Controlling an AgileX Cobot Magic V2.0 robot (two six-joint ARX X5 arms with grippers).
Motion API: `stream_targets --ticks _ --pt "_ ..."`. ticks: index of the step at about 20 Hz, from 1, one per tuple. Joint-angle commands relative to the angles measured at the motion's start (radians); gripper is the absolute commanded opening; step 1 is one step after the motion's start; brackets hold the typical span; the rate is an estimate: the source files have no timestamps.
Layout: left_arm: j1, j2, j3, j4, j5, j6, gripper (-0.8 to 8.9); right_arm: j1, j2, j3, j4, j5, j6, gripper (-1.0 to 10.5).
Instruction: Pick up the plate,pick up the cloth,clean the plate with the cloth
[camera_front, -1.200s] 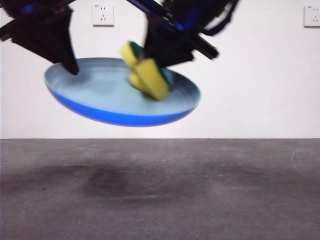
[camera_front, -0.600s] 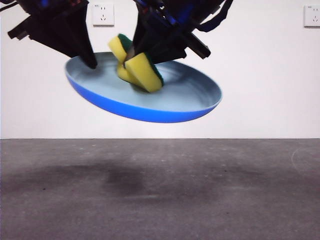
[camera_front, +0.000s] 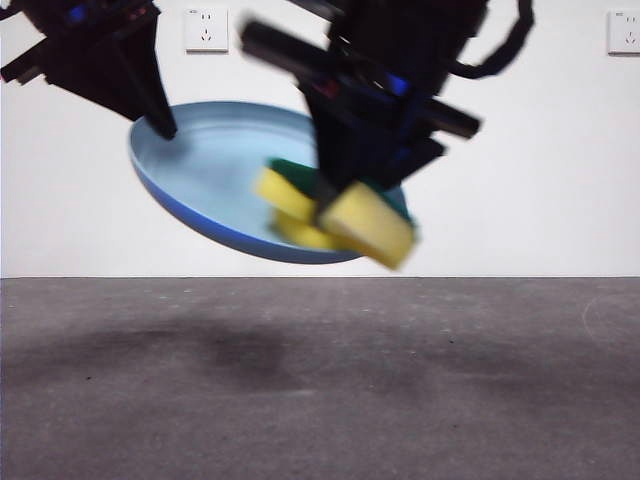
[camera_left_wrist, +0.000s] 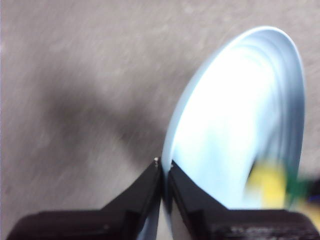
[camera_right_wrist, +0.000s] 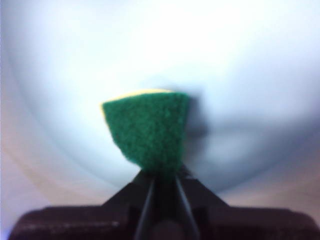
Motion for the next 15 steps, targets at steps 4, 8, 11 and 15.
stream_targets --ticks 4,8,11,15 --pt "-0.002 -0.002 -0.003 -0.094 0.171 0.023 -0.09 -0.037 0.011 -0.009 0.143 0.188 -0.021 -0.2" --pt "-0.002 -0.002 -0.003 -0.066 0.267 0.022 -0.09 -0.038 0.011 -0.009 0.255 0.069 -0.023 -0.2" --pt "-0.002 -0.002 -0.002 -0.023 0.29 0.004 -0.09 -0.035 0.011 -0.009 0.328 -0.062 -0.018 -0.2" --pt "-0.002 -0.002 -0.002 0.013 0.294 -0.018 -0.09 -0.012 0.011 -0.009 0.363 -0.161 0.011 -0.2"
